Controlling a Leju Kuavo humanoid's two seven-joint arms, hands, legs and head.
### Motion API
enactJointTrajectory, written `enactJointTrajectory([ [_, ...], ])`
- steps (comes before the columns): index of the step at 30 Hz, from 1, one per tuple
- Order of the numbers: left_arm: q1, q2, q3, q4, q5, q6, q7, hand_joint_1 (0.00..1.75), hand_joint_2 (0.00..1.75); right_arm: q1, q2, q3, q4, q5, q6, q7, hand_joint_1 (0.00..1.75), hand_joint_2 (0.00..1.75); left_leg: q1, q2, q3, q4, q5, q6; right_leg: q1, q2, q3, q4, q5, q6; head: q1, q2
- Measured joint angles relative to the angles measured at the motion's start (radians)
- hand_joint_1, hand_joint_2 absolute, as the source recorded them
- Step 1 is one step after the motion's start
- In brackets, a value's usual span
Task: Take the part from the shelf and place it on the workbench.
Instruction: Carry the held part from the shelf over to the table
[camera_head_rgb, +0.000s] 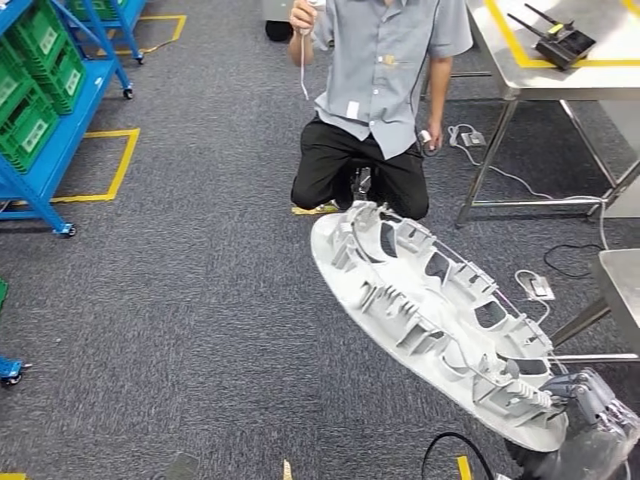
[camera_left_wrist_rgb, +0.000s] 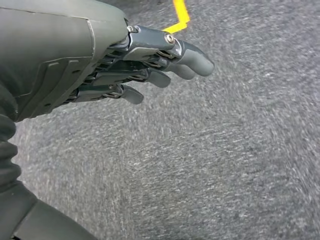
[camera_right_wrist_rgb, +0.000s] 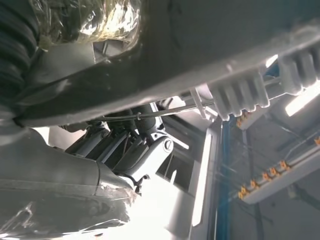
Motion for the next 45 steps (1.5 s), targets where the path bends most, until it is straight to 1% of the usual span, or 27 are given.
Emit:
enactJointTrajectory([
  [2, 0.001, -0.002, 0.000, 0.000, -0.004, 0.000, 0.003, 0.00, 1.75, -0.004, 0.000, -0.001, -0.001, 0.008, 0.000, 0.000, 1.75, 1.75, -0.002, 0.028, 0.001, -0.006, 0.003, 0.005, 0.003, -0.059, -0.049, 0.103, -0.059, 0.005, 0.004, 0.000],
  [4, 0.005, -0.003, 0.000, 0.000, -0.005, -0.001, 0.006, 0.00, 1.75, -0.006, 0.000, -0.003, -0.001, 0.013, 0.000, 0.000, 1.75, 1.75, -0.006, 0.057, 0.000, -0.006, 0.003, 0.007, 0.001, -0.086, -0.102, 0.222, -0.109, 0.010, 0.006, 0.000],
  [5, 0.005, -0.003, 0.000, 0.000, -0.006, -0.001, 0.008, 0.00, 1.75, -0.006, 0.000, -0.004, -0.001, 0.015, 0.000, 0.000, 1.75, 1.75, -0.007, 0.071, 0.000, -0.005, 0.002, 0.007, 0.000, -0.091, -0.111, 0.244, -0.112, 0.012, 0.005, 0.000],
  [6, 0.005, -0.003, 0.000, 0.000, -0.006, -0.002, 0.008, 0.00, 1.75, -0.007, 0.000, -0.005, -0.001, 0.020, 0.000, 0.000, 1.75, 1.75, -0.008, 0.085, 0.000, -0.005, 0.001, 0.006, 0.000, -0.096, -0.100, 0.229, -0.096, 0.013, 0.006, 0.000],
  [8, 0.002, -0.004, 0.000, 0.000, -0.008, -0.004, 0.009, 0.00, 1.75, -0.009, 0.000, -0.006, -0.001, 0.030, 0.000, 0.001, 1.75, 1.75, -0.009, 0.109, 0.004, -0.004, -0.002, 0.003, 0.000, -0.122, -0.026, 0.103, -0.039, 0.013, 0.006, 0.000],
  [10, 0.001, -0.005, 0.000, 0.000, -0.009, -0.004, 0.009, 0.00, 1.75, -0.014, 0.000, -0.006, -0.001, 0.037, 0.000, 0.002, 1.75, 1.75, -0.015, 0.127, 0.006, 0.000, -0.008, -0.005, 0.005, -0.156, 0.040, -0.010, -0.010, 0.006, 0.005, 0.000],
  [11, 0.001, -0.005, 0.000, 0.000, -0.010, -0.004, 0.009, 0.00, 1.75, -0.016, 0.000, -0.007, -0.001, 0.038, 0.000, 0.002, 1.75, 1.75, -0.018, 0.135, 0.007, 0.002, -0.010, -0.008, 0.008, -0.164, 0.053, -0.032, -0.009, 0.000, 0.004, 0.000],
  [13, 0.000, -0.004, 0.000, 0.000, -0.010, -0.004, 0.009, 0.00, 1.75, -0.017, 0.000, -0.008, -0.001, 0.038, 0.000, 0.002, 1.75, 1.75, -0.019, 0.152, 0.008, 0.004, -0.012, -0.013, 0.010, -0.148, 0.051, -0.034, -0.009, -0.011, 0.003, 0.000],
  [17, -0.001, -0.005, 0.000, 0.000, -0.011, -0.004, 0.009, 0.00, 1.75, -0.017, 0.000, -0.009, -0.001, 0.038, 0.000, 0.002, 1.75, 1.75, -0.019, 0.163, 0.010, 0.005, -0.013, -0.017, 0.010, -0.135, 0.049, -0.034, -0.007, -0.016, 0.004, 0.000],
  [19, -0.003, -0.005, 0.000, 0.000, -0.011, -0.004, 0.009, 0.00, 1.75, -0.017, 0.000, -0.010, -0.002, 0.039, 0.000, 0.002, 1.75, 1.75, -0.016, 0.138, 0.005, 0.019, -0.029, -0.023, 0.006, -0.128, 0.050, -0.036, -0.004, -0.022, 0.002, 0.000],
  [21, 0.000, -0.005, -0.001, 0.000, -0.012, -0.005, 0.009, 0.00, 1.75, -0.018, 0.000, -0.011, -0.003, 0.041, 0.000, 0.002, 1.75, 1.75, -0.010, 0.081, -0.067, 0.174, -0.096, -0.030, 0.004, -0.089, 0.049, -0.037, 0.000, -0.033, -0.002, 0.000],
  [22, 0.002, -0.005, -0.001, 0.000, -0.012, -0.005, 0.009, 0.00, 1.75, -0.019, 0.000, -0.011, -0.003, 0.042, 0.000, 0.003, 1.75, 1.75, -0.009, 0.057, -0.096, 0.230, -0.110, -0.029, 0.005, -0.066, 0.048, -0.037, 0.002, -0.036, -0.004, 0.000],
  [23, 0.004, -0.005, -0.001, 0.000, -0.012, -0.005, 0.009, 0.00, 1.75, -0.020, 0.000, -0.012, -0.003, 0.045, 0.000, 0.003, 1.75, 1.75, -0.008, 0.041, -0.112, 0.255, -0.103, -0.025, 0.007, -0.043, 0.048, -0.036, 0.003, -0.037, -0.005, 0.000],
  [25, 0.003, -0.003, -0.001, 0.000, -0.014, -0.005, 0.009, 0.00, 1.75, -0.024, 0.000, -0.011, -0.003, 0.055, 0.000, 0.008, 1.75, 1.75, -0.009, 0.000, -0.058, 0.129, -0.025, -0.011, 0.008, -0.016, 0.048, -0.035, 0.005, -0.035, -0.004, 0.000],
  [26, 0.002, -0.002, -0.001, 0.000, -0.015, -0.005, 0.009, 0.00, 1.75, -0.029, 0.000, -0.011, -0.002, 0.063, 0.000, 0.012, 1.75, 1.75, -0.009, -0.024, -0.036, 0.075, -0.004, -0.005, 0.007, -0.004, 0.046, -0.033, 0.006, -0.032, -0.004, 0.000],
  [28, 0.000, -0.001, -0.001, 0.000, -0.017, -0.006, 0.009, 0.00, 1.75, -0.039, -0.001, -0.009, 0.000, 0.079, 0.000, 0.023, 1.75, 1.75, -0.009, -0.046, -0.017, 0.025, 0.001, 0.001, 0.005, 0.018, 0.036, -0.032, 0.012, -0.022, -0.005, 0.000],
  [30, -0.004, -0.002, -0.003, 0.000, -0.019, -0.006, 0.009, 0.00, 1.75, -0.047, -0.002, -0.006, 0.002, 0.092, 0.000, 0.033, 1.75, 1.75, -0.007, -0.024, -0.014, 0.009, 0.003, 0.003, 0.002, 0.029, 0.023, -0.032, 0.016, -0.010, -0.006, 0.000],
  [32, -0.008, -0.003, -0.005, 0.000, -0.023, -0.007, 0.009, 0.00, 1.75, -0.059, -0.006, -0.001, 0.006, 0.102, 0.000, 0.043, 1.75, 1.75, -0.004, 0.001, -0.011, -0.003, 0.011, 0.008, 0.005, -0.015, -0.002, 0.006, -0.011, -0.001, -0.002, 0.000],
  [34, -0.009, -0.004, -0.005, 0.000, -0.026, -0.008, 0.012, 0.00, 1.75, -0.078, -0.014, 0.007, 0.014, 0.108, 0.000, 0.056, 1.75, 1.75, -0.005, 0.030, -0.010, -0.007, 0.013, 0.012, 0.005, -0.074, -0.056, 0.122, -0.077, 0.008, 0.002, 0.000],
  [36, -0.008, -0.004, -0.005, 0.000, -0.028, -0.008, 0.014, 0.00, 1.75, -0.095, -0.025, 0.015, 0.025, 0.114, 0.000, 0.074, 1.75, 1.75, -0.007, 0.061, -0.011, -0.007, 0.012, 0.012, 0.000, -0.090, -0.107, 0.235, -0.119, 0.018, 0.003, 0.000],
  [37, -0.009, -0.004, -0.005, 0.000, -0.028, -0.008, 0.014, 0.00, 1.75, -0.101, -0.030, 0.018, 0.030, 0.117, 0.000, 0.083, 1.75, 1.75, -0.007, 0.075, -0.012, -0.007, 0.011, 0.012, -0.002, -0.093, -0.111, 0.246, -0.114, 0.021, 0.003, 0.000],
  [38, -0.010, -0.004, -0.006, 0.000, -0.028, -0.009, 0.014, 0.00, 1.75, -0.106, -0.034, 0.021, 0.035, 0.121, 0.000, 0.090, 1.75, 1.75, -0.007, 0.088, -0.011, -0.006, 0.010, 0.010, -0.005, -0.098, -0.092, 0.215, -0.091, 0.024, 0.003, 0.000],
  [39, -0.012, -0.005, -0.006, 0.000, -0.029, -0.009, 0.014, 0.00, 1.75, -0.112, -0.038, 0.025, 0.039, 0.124, 0.000, 0.096, 1.75, 1.75, -0.006, 0.100, -0.009, -0.006, 0.009, 0.008, -0.006, -0.111, -0.055, 0.150, -0.057, 0.025, 0.003, 0.000],
  [40, -0.014, -0.005, -0.006, 0.000, -0.029, -0.010, 0.014, 0.00, 1.75, -0.118, -0.042, 0.030, 0.042, 0.127, 0.000, 0.102, 1.75, 1.75, -0.009, 0.111, -0.007, -0.005, 0.006, 0.004, -0.005, -0.139, -0.014, 0.076, -0.033, 0.027, 0.003, 0.000],
  [42, -0.017, -0.005, -0.007, 0.000, -0.029, -0.011, 0.014, 0.00, 1.75, -0.130, -0.047, 0.039, 0.049, 0.131, 0.000, 0.111, 1.75, 1.75, -0.015, 0.129, -0.004, -0.001, 0.001, -0.005, -0.002, -0.177, 0.043, -0.023, -0.007, 0.017, 0.002, 0.000],
  [43, -0.017, -0.005, -0.008, 0.000, -0.029, -0.012, 0.015, 0.00, 1.75, -0.133, -0.049, 0.043, 0.053, 0.132, 0.000, 0.115, 1.75, 1.75, -0.019, 0.137, -0.003, 0.001, -0.001, -0.008, 0.000, -0.182, 0.049, -0.034, -0.009, 0.011, 0.001, 0.000],
  [45, -0.018, -0.004, -0.010, 0.000, -0.030, -0.012, 0.015, 0.00, 1.75, -0.136, -0.052, 0.047, 0.059, 0.135, 0.000, 0.121, 1.75, 1.75, -0.019, 0.154, -0.002, 0.003, -0.004, -0.014, 0.001, -0.159, 0.047, -0.034, -0.006, -0.002, 0.000, 0.000],
])
